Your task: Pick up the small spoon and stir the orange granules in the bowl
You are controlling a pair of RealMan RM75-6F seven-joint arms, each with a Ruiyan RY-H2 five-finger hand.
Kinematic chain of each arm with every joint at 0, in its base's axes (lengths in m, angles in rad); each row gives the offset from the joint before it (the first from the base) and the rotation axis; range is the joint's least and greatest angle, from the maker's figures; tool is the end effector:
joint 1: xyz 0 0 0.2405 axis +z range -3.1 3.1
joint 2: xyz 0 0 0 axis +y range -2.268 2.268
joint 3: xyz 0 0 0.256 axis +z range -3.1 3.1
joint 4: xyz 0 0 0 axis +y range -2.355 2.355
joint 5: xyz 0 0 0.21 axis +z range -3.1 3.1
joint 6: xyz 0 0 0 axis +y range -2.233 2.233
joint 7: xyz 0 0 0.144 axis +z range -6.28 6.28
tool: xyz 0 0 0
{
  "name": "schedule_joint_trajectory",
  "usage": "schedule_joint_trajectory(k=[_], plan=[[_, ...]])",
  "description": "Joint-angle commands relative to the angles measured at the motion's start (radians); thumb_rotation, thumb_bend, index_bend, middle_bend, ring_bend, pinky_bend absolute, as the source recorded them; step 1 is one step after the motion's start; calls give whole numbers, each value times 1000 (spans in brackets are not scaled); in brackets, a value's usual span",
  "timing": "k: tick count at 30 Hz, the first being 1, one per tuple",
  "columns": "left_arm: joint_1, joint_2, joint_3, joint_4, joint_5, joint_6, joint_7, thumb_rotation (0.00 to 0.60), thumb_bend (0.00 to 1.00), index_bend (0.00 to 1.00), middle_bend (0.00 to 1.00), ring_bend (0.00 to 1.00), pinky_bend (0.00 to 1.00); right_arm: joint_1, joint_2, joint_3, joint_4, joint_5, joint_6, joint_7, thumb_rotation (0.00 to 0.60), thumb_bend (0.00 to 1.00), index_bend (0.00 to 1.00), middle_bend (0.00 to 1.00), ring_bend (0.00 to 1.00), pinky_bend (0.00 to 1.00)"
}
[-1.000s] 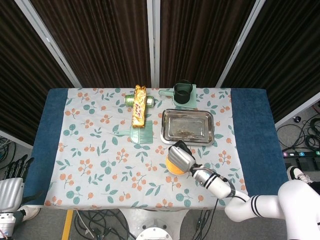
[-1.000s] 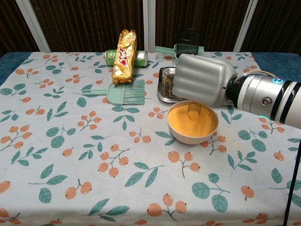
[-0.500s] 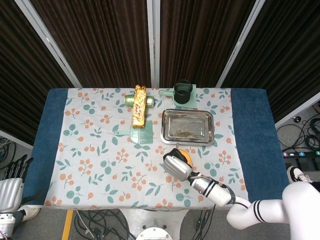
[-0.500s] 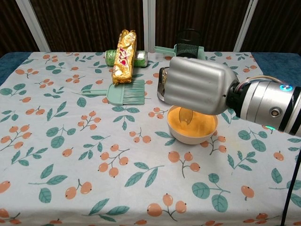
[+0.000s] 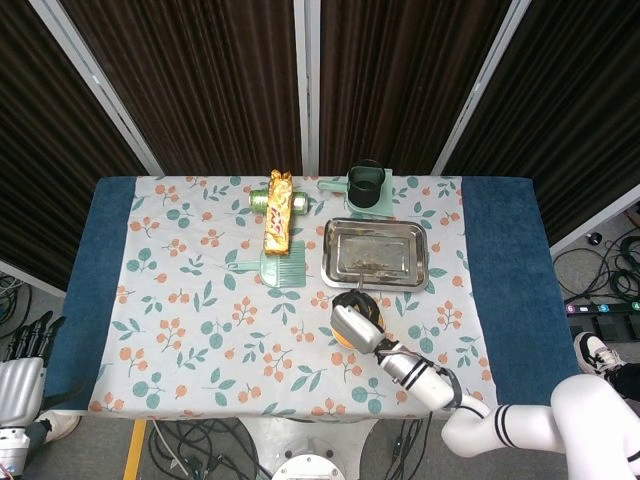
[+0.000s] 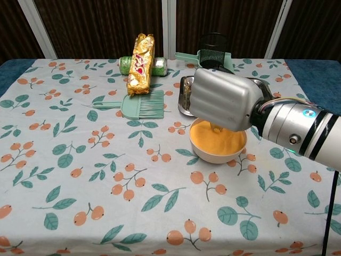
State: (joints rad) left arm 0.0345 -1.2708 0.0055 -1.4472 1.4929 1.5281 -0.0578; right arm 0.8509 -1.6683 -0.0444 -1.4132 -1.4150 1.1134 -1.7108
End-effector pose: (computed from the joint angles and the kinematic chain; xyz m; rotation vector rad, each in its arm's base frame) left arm -0.3486 0.1303 0.1230 -1.2961 -1.0169 -0.8376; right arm -0.1047 -0.2948 -0.0617 1.8750 0.8844 0.2783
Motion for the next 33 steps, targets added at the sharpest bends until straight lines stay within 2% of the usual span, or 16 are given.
schedule_joint_trajectory(k=[1,10,16,22,26,33], plan=[[-1,-1,-1,0,2,2,0,600,0,113,76,52,85,-6,14,4,-17,-21,17,-10,600,497,790,1000,1000,1000],[0,1,-1,-2,8,7,2,600,0,113,76,51,86,-30,51,17,-56,-90,61,11,600,501,825,1000,1000,1000],[-7,3,-3,-9,9,0,8,600,0,113,76,52,85,-50,46,33,-47,-93,64,41,600,516,937,1000,1000,1000],[-10,5,-4,-14,9,-4,14,600,0,113,76,52,86,-65,27,53,-26,-93,63,92,600,540,990,1000,1000,1000],[-11,7,-5,-17,7,-6,17,600,0,113,76,52,86,-66,21,82,-20,-83,60,148,600,540,1000,1000,1000,1000],[-17,8,-5,-23,5,-15,25,600,0,113,76,52,86,-68,17,177,-4,-9,60,322,600,539,989,1000,1000,1000]])
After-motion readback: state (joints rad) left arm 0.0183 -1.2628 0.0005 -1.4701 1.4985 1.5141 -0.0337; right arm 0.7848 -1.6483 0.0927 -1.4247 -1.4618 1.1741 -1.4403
